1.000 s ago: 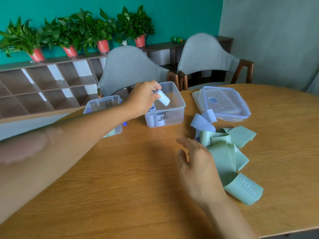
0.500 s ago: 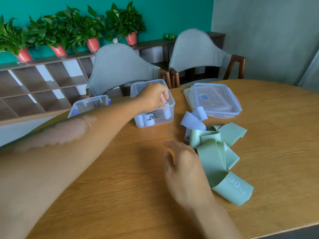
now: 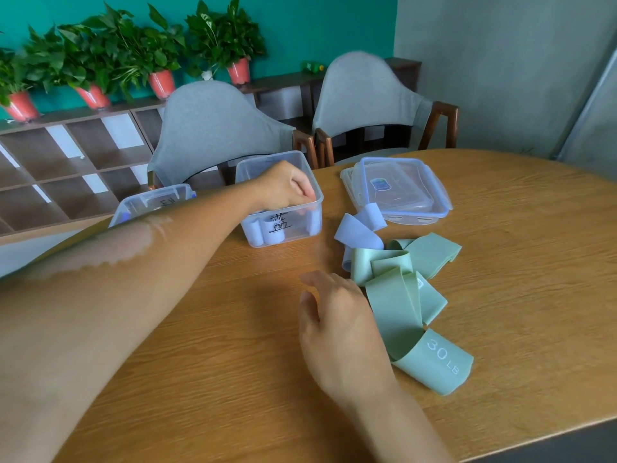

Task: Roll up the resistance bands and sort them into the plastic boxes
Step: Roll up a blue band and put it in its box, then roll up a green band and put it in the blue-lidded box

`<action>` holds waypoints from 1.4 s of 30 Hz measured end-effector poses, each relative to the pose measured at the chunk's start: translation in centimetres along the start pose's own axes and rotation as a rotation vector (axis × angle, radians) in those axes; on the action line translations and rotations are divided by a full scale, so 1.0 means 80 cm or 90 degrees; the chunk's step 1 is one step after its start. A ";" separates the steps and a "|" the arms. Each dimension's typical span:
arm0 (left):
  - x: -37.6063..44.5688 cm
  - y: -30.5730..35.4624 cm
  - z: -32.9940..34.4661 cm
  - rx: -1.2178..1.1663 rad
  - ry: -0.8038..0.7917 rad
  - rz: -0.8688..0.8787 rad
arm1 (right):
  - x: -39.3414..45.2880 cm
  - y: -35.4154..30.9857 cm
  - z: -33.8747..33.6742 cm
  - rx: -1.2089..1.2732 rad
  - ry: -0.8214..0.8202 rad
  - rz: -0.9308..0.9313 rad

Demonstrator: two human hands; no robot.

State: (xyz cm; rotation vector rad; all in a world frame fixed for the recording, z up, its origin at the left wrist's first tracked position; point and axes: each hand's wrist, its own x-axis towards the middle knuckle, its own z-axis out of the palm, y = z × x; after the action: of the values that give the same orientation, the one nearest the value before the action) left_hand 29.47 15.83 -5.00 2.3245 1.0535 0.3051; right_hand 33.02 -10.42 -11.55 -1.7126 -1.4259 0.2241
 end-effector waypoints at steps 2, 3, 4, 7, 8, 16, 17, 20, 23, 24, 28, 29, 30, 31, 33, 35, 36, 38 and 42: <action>0.000 -0.004 0.002 -0.018 0.005 -0.002 | 0.000 -0.001 0.000 -0.001 -0.002 0.000; 0.000 -0.006 0.003 -0.029 0.007 -0.004 | -0.001 -0.001 0.000 -0.002 -0.004 0.000; 0.000 -0.007 0.003 -0.041 0.009 -0.005 | -0.001 -0.001 0.000 -0.002 -0.006 -0.001; -0.002 -0.009 0.004 -0.059 0.019 -0.005 | -0.002 -0.001 0.001 -0.008 -0.014 -0.003; -0.003 -0.010 0.004 -0.064 0.022 -0.006 | -0.002 -0.001 0.001 -0.008 -0.017 -0.004; -0.013 -0.005 0.002 -0.043 0.038 -0.010 | -0.002 0.000 0.002 -0.011 -0.030 -0.005; -0.015 -0.004 0.002 -0.041 0.042 -0.010 | -0.002 0.000 0.003 -0.011 -0.031 -0.007; -0.018 0.000 0.002 -0.038 0.046 -0.011 | -0.003 0.000 0.004 -0.011 -0.032 -0.012; -0.018 -0.001 0.001 -0.024 0.051 -0.007 | -0.003 0.001 0.004 -0.013 -0.034 -0.015; -0.017 -0.002 0.001 -0.020 0.054 -0.006 | -0.003 0.001 0.004 -0.014 -0.036 -0.016; -0.013 -0.004 0.000 -0.038 0.070 -0.006 | -0.003 0.000 0.004 -0.015 -0.044 -0.018; -0.011 -0.004 0.001 -0.044 0.078 -0.010 | -0.003 0.000 0.004 -0.015 -0.044 -0.017; -0.010 -0.004 0.002 -0.047 0.089 -0.012 | -0.003 0.000 0.004 -0.014 -0.043 -0.017; -0.010 -0.003 0.003 -0.046 0.102 -0.011 | -0.003 0.000 0.004 -0.013 -0.042 -0.016; -0.010 -0.001 0.007 -0.029 0.135 0.001 | -0.003 -0.001 0.004 -0.011 -0.038 -0.013; -0.014 0.002 0.009 0.008 0.168 0.030 | -0.003 -0.001 0.004 -0.010 -0.015 -0.003; -0.016 0.004 0.010 0.027 0.180 0.051 | -0.002 -0.001 0.004 -0.009 0.004 0.006; -0.018 0.007 0.010 0.041 0.193 0.099 | -0.001 -0.001 0.002 0.004 0.044 0.027; -0.028 0.021 0.011 0.105 0.187 0.224 | 0.001 0.002 -0.007 0.028 0.114 0.073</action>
State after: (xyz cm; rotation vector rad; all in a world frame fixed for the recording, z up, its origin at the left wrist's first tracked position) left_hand 29.40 12.89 -4.66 2.6721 0.8175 0.7395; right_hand 33.51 -10.65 -11.35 -1.7343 -1.1853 0.1589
